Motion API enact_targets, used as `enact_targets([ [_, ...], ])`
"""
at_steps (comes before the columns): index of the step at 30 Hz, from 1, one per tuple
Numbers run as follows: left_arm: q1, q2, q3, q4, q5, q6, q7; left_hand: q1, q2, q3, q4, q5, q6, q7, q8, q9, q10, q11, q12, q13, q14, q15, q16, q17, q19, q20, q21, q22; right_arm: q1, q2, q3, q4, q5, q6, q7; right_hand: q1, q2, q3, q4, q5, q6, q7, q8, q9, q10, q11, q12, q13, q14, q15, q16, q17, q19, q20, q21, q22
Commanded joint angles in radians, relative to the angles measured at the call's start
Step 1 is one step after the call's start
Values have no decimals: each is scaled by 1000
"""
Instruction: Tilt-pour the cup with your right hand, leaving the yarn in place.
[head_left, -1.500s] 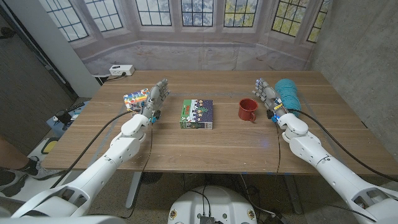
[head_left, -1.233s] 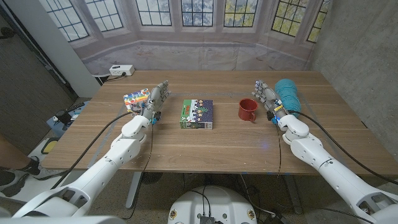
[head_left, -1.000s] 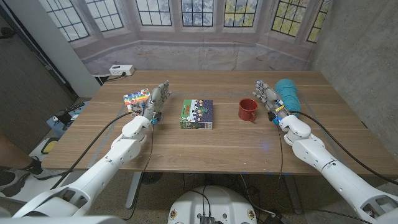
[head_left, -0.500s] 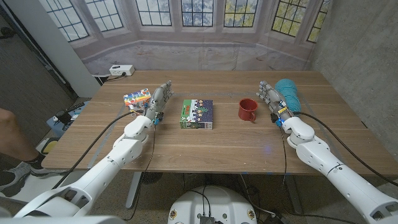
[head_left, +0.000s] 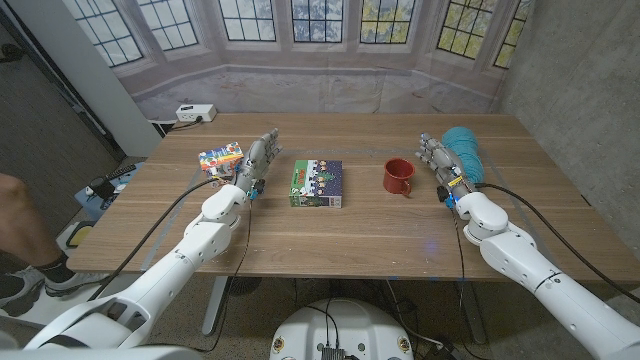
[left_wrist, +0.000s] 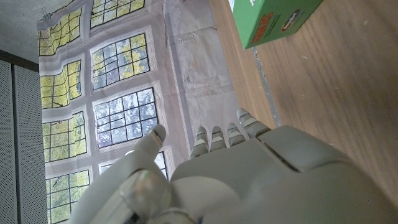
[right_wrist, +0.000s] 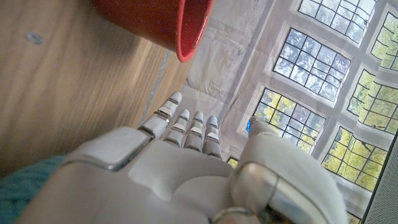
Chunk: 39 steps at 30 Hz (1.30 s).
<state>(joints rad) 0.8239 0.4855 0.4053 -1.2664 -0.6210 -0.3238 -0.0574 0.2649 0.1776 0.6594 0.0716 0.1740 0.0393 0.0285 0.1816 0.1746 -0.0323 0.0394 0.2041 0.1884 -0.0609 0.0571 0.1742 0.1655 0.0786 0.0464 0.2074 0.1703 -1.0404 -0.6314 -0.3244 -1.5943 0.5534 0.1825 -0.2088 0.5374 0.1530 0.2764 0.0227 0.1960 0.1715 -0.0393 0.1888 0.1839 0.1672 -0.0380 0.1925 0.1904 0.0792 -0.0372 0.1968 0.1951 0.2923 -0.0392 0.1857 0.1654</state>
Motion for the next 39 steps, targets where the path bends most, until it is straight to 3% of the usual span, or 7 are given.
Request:
enact_targets([
  [1,-3,6,1,-6,4,0,-11,14,0,0,-8,4,6,-2,3,5,-5,9,3,3,-3,5,4,2,11,2,-1,5,-77,-28,12,-129,-67,-43,-106,23,-6,5,-19,-3,7,3,4,1,10,7,4,4,3,-43,0,0,3,-61,4,3],
  [10,9,18,-7,-20,1,1,-5,16,-1,0,-12,5,9,-2,3,5,-2,9,4,3,-2,7,3,2,12,3,-2,5,-116,-18,12,-185,-121,-71,-184,50,-16,12,-52,-10,6,21,3,1,15,24,5,3,7,-29,1,-3,9,-60,6,3],
  [21,11,32,-13,-24,-7,5,-21,19,0,0,-16,6,11,-3,4,5,3,12,5,3,2,9,4,1,14,4,-2,5,-159,-7,9,-243,-197,-108,-270,68,-28,13,-79,-13,-4,40,0,0,9,38,1,1,0,-14,-1,-5,10,-53,5,2],
  [34,26,43,-22,-37,0,-15,-16,24,1,2,-23,7,19,-3,6,5,9,8,7,3,8,10,5,1,21,5,-1,5,-237,-3,10,-351,-313,-194,-390,93,-49,9,-120,-17,0,74,3,0,19,74,3,-1,15,17,5,-6,29,-25,9,2],
  [35,28,45,-23,-40,-1,-15,-14,25,1,2,-23,7,19,-3,6,5,10,10,7,3,8,10,5,1,21,5,-1,5,-241,-1,8,-356,-323,-199,-399,96,-55,7,-126,-17,2,78,4,0,26,87,6,-2,18,22,5,-6,32,-21,10,2],
  [39,37,49,-28,-49,1,-18,-6,26,1,2,-24,7,21,-3,6,5,14,9,9,3,11,10,6,1,22,6,-1,5,-248,9,-1,-370,-358,-221,-424,102,-61,6,-135,-17,5,87,5,0,31,89,6,-2,23,27,6,-7,42,-13,12,2],
])
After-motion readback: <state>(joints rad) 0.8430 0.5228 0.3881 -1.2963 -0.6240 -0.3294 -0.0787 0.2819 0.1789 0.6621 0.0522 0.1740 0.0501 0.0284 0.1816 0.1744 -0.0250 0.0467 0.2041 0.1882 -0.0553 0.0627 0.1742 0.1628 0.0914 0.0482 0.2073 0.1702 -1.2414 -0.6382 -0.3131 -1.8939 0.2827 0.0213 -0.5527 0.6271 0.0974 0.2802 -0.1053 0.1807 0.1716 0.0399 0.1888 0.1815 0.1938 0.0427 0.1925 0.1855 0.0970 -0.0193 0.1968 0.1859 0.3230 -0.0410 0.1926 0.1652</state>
